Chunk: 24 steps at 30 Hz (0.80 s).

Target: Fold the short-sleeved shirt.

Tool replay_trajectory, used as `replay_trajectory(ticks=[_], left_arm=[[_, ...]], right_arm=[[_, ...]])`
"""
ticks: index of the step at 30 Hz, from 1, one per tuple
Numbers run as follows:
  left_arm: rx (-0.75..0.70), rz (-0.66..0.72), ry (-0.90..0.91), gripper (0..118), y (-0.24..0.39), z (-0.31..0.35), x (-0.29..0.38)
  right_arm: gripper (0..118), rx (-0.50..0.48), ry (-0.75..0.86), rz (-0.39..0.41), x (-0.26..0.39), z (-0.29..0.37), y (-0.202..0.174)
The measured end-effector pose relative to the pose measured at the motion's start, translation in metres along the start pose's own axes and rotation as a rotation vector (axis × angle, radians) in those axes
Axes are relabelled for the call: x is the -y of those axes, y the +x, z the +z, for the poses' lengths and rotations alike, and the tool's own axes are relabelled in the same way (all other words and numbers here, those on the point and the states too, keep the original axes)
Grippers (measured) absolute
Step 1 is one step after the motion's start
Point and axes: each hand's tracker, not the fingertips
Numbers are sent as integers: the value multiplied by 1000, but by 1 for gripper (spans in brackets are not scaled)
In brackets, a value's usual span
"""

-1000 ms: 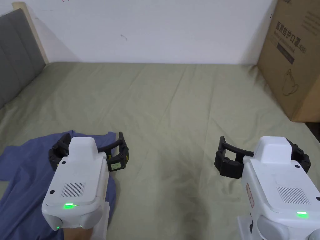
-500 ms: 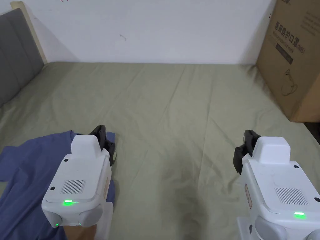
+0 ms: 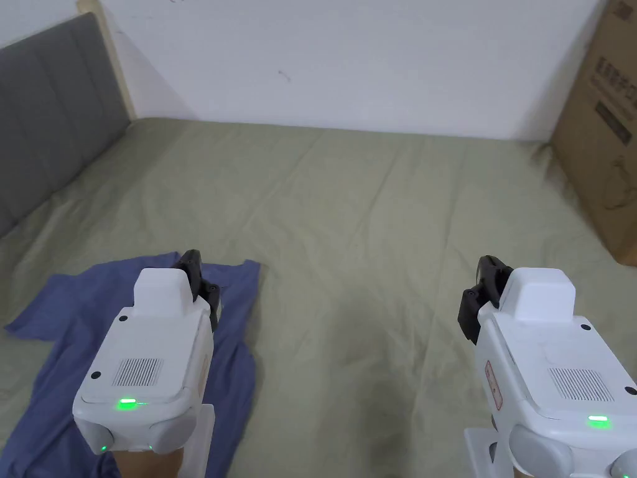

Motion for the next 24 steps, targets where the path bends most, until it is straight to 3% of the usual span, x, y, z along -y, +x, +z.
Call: replay_trajectory(ticks=[9, 14, 24], left_arm=[[-262, -13, -8, 0, -105, 37, 2], [-356, -7, -27, 0, -152, 61, 5], [-402, -10, -53, 0, -178, 78, 11]], right_arm=[[0, -261, 29, 9, -13, -24, -100], [0, -355, 24, 4, -12, -25, -147], [0, -427, 7, 11, -9, -25, -180]])
